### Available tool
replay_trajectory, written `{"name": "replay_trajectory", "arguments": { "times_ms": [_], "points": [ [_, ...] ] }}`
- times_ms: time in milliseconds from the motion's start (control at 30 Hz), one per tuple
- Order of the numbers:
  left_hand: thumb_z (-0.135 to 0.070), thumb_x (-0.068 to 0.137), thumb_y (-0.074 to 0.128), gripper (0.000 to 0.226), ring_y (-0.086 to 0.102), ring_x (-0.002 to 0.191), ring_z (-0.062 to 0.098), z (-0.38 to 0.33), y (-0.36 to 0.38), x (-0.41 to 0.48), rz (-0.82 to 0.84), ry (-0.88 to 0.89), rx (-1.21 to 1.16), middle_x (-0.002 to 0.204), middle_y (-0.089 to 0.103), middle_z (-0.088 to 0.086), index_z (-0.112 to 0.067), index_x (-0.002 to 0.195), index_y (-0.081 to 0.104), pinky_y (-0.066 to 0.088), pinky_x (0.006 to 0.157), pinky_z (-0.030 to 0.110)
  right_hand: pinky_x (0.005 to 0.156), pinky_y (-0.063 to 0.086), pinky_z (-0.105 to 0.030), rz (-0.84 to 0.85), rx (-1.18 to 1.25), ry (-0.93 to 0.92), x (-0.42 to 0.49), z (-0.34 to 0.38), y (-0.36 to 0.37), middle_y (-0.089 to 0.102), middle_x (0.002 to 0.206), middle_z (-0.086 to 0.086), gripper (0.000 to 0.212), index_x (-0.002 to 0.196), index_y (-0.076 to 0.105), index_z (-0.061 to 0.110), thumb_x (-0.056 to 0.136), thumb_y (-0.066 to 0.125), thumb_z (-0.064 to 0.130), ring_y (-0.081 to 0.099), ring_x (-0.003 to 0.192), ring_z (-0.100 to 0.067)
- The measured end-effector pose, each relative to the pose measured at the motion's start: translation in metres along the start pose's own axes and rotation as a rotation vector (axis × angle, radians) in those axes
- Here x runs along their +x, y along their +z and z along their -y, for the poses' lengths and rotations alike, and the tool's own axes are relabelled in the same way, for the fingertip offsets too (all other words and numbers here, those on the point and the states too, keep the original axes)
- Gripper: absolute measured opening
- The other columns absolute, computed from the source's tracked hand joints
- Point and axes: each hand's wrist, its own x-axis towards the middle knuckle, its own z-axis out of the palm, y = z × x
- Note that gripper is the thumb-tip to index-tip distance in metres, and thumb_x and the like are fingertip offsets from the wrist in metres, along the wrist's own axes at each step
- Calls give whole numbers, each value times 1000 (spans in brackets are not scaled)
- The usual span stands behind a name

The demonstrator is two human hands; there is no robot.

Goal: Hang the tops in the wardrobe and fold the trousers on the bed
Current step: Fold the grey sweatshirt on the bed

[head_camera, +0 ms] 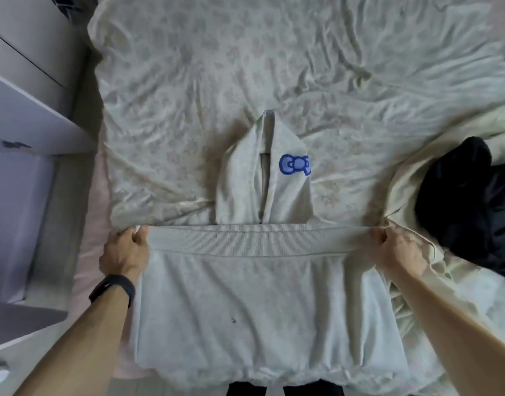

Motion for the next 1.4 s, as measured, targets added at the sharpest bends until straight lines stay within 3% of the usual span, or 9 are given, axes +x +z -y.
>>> {"name": "replay_trajectory", "arguments": {
  "times_ms": [133, 267, 367, 467, 600, 933, 1167, 1300, 1400],
  "points": [
    [-51, 104, 32, 51, 55, 111, 46, -12, 24, 18, -3, 8, 6, 126, 54, 22, -15, 119, 64, 43, 92, 53, 82, 46, -46, 51, -53, 0, 11, 5, 12, 63, 126, -21, 40, 134, 56, 26, 105, 35, 45, 60, 112, -44],
    [-50, 105, 30, 49, 56, 108, 46, -17, 43, 19, 53, -47, -100, 122, 59, 23, -16, 121, 62, 47, 90, 55, 87, 45, -50, -12, 61, 5, 3, 19, 15, 57, 132, -17, 34, 127, 53, 24, 103, 43, 46, 55, 117, -45],
    [-33, 105, 39, 35, 52, 113, 47, -27, 48, 5, -38, -32, -181, 125, 55, 26, -12, 125, 58, 45, 90, 57, 87, 47, -53, -155, 123, -177, -14, 22, 23, 50, 131, -14, 36, 132, 51, 21, 98, 57, 32, 51, 117, -43],
    [-21, 97, 55, 32, 51, 111, 41, -29, 50, -22, -279, 429, -87, 133, 53, 18, -14, 128, 58, 41, 90, 51, 82, 54, -49, -333, 81, -536, -33, 27, 38, 57, 121, -10, 31, 125, 63, 17, 94, 61, 19, 55, 105, -39],
    [-34, 93, 50, 33, 59, 96, 30, -40, 56, -37, -181, 897, 35, 125, 60, 1, -24, 119, 68, 42, 80, 43, 61, 57, -40, -169, 47, -716, -45, 56, 52, 59, 130, 1, 32, 125, 66, 24, 93, 66, 17, 60, 102, -30],
    [-42, 96, 45, 33, 56, 79, 27, -54, 35, -1, -166, 961, 55, 88, 62, -2, -20, 88, 68, 37, 75, 40, 65, 57, -42, -20, -129, -618, -31, 76, 60, 57, 113, 0, 22, 113, 63, 23, 99, 56, 38, 61, 100, -29],
    [-22, 86, 78, 14, 58, 68, 26, -58, 36, -3, -143, 882, 51, 67, 61, -3, -19, 83, 64, 31, 71, 35, 73, 55, -42, 140, -194, -519, -30, 88, 54, 47, 128, 1, 28, 115, 63, 23, 100, 54, 44, 57, 116, -25],
    [-21, 90, 73, 10, 62, 68, 27, -59, 37, 4, -132, 799, 32, 66, 65, 0, -18, 86, 65, 35, 75, 37, 52, 39, -33, -98, -46, -531, -27, 88, 50, 51, 120, -8, 25, 109, 62, 10, 101, 56, 33, 62, 95, -35],
    [-23, 90, 72, 8, 62, 75, 33, -60, 39, 11, -104, 766, 60, 74, 68, 4, -18, 90, 66, 39, 74, 41, 54, 46, -35, -95, -62, -495, -18, 88, 50, 54, 118, -6, 24, 106, 65, 14, 98, 60, 37, 60, 99, -34]
  ]
}}
